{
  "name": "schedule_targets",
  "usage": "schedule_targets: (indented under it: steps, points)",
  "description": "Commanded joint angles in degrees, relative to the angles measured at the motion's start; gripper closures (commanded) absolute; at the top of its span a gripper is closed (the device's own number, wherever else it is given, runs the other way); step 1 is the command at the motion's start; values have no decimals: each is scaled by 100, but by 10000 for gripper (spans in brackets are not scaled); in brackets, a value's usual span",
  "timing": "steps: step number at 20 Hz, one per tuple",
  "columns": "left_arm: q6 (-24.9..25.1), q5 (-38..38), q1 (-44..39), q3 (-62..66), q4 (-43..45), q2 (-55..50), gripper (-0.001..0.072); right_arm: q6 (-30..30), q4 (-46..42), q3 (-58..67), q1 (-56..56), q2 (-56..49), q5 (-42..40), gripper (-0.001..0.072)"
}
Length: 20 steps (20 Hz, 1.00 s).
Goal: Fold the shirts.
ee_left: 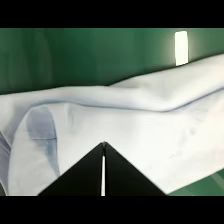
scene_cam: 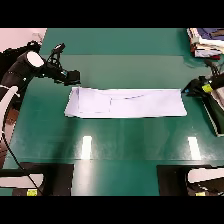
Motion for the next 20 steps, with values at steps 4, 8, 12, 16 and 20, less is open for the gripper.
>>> schedule_targets:
  steps: [4,8,12,16,20]
  points:
    - [105,-304,-15,74,-560,-11,684,-603,673,-671,-981,-428,149,260]
    - [98,-251,-308,63,-560,-81,684,-651,960,-323,-699,-999,269,260]
    - [-221,267,-837,68,-562,-111,685,-656,955,-114,-170,-1338,297,319]
    - [-356,568,-1467,72,-588,-468,685,-1176,1147,-92,-17,-1228,411,678]
    - [-348,828,-2094,398,-887,-1161,685,-1209,1899,-90,-31,-461,444,699]
